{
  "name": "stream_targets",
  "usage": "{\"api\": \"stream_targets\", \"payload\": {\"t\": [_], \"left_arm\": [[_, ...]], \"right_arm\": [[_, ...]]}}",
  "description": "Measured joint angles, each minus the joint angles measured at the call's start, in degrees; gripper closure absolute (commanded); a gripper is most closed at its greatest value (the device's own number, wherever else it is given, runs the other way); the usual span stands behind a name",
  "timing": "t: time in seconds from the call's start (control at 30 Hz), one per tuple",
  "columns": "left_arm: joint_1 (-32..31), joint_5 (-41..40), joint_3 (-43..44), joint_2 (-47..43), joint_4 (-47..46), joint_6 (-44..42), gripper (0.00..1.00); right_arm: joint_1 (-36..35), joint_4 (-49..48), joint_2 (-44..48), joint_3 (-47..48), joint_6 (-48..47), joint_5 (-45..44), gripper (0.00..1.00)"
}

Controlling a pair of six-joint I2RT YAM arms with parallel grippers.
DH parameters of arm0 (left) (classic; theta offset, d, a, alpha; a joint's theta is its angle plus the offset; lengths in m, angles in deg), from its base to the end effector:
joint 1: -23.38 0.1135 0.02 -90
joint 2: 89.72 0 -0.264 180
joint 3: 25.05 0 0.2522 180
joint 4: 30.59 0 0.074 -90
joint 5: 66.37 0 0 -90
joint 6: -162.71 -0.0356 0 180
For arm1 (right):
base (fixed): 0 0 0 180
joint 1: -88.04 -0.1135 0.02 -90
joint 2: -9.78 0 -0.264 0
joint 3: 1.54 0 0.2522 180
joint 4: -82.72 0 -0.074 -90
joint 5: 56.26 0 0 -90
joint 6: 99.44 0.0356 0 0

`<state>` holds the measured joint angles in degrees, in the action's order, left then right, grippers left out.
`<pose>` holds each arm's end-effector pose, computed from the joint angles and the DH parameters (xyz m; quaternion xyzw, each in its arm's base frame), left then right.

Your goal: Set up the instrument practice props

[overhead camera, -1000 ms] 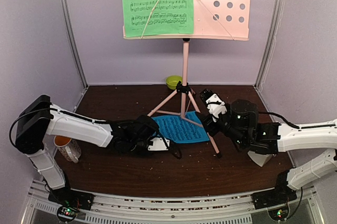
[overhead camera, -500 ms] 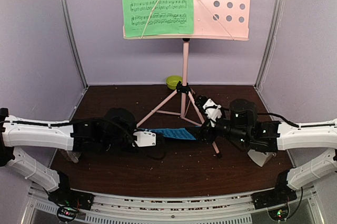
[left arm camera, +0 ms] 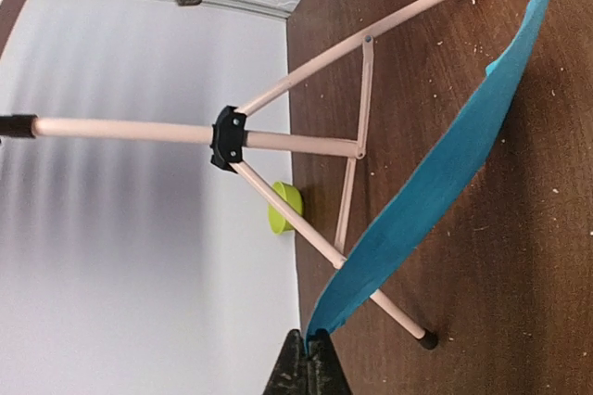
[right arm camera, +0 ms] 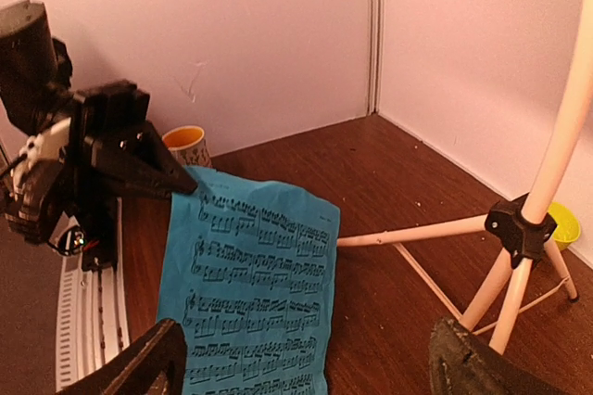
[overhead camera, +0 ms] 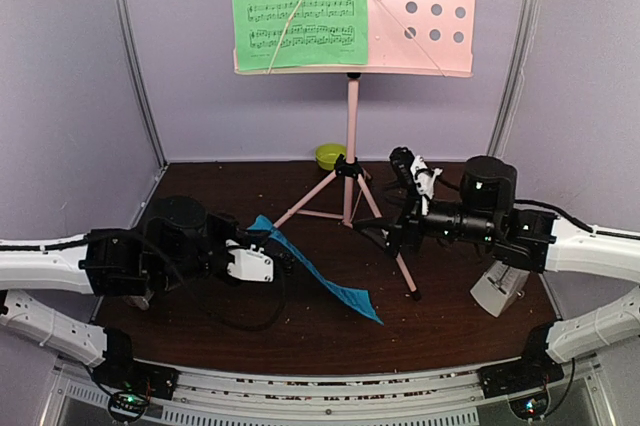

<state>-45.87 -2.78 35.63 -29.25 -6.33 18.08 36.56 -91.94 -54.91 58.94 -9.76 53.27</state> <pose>0.0994 -0.2177 0.3010 0.6622 0.4939 0.1227 0.5500 0.1556 0.2145 0.3158 -0.4272 0.6290 0.3916 0.5181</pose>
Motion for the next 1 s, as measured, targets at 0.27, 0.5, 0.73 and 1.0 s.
{"api": "stream_targets", "payload": {"t": [0.27, 0.5, 0.73, 1.0], "left_arm": [[-9.1, -1.6, -1.4, -4.5, -4.9, -10.8, 1.00], [-12.6, 6.9, 1.4, -11.1, -5.0, -14.8, 1.00], [-13.8, 15.7, 6.1, -12.5, -4.8, -16.1, 1.00], [-14.7, 21.8, 8.6, -12.5, -4.8, -19.3, 1.00]], "right_arm": [[5.1, -5.3, -1.2, 0.0, 5.6, 10.9, 0.06], [6.9, -14.7, -6.8, -0.1, 13.9, 24.1, 0.00], [6.9, -22.8, -8.2, -0.1, 22.8, 32.0, 0.00], [6.4, -40.5, -13.8, -0.9, 39.4, 35.9, 0.00]]}}
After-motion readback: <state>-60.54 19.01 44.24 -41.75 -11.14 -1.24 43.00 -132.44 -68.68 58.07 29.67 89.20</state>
